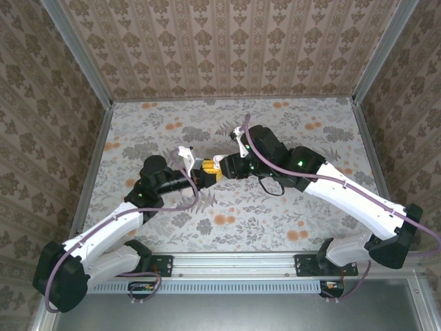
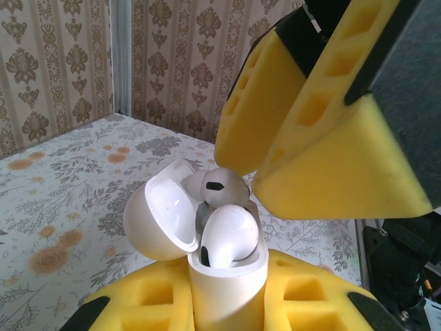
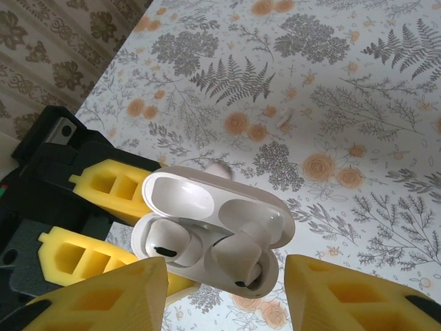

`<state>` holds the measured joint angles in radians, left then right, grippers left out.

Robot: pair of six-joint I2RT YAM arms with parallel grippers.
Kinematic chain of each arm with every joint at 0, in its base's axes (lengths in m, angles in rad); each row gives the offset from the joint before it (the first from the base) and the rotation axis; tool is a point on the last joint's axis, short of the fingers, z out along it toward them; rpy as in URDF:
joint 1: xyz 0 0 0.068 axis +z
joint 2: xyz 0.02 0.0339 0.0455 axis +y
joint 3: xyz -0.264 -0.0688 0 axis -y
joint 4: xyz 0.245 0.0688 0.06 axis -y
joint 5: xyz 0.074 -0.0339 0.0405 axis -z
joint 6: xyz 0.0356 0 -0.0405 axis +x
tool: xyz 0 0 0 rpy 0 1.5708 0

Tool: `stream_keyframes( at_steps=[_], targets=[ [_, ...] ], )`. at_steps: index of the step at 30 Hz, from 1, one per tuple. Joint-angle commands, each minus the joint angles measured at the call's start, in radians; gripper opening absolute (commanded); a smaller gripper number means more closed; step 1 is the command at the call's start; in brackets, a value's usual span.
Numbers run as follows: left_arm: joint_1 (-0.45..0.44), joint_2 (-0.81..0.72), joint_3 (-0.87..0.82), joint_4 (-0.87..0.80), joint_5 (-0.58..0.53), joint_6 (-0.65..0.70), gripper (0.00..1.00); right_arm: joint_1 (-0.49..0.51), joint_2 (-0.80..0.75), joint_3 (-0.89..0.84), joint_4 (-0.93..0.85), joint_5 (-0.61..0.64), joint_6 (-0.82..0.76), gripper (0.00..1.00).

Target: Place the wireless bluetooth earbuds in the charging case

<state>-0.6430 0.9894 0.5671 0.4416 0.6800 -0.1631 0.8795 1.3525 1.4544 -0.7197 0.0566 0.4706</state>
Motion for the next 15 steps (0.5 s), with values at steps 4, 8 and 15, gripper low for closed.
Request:
stream_keyframes(
  at_steps=[4,8,15],
  targets=[
    [-0.012,-0.026,0.025,0.012,0.019,0.017,0.03,-0.022,0.010,0.026,-0.026,0.006,0.001,0.47],
    [-0.015,-0.028,0.023,0.014,0.023,0.017,0.03,-0.038,0.010,0.018,-0.022,-0.014,-0.006,0.45],
    [-0.017,-0.031,0.022,0.016,0.027,0.017,0.03,-0.058,-0.029,-0.027,0.017,-0.078,-0.018,0.31]
  ],
)
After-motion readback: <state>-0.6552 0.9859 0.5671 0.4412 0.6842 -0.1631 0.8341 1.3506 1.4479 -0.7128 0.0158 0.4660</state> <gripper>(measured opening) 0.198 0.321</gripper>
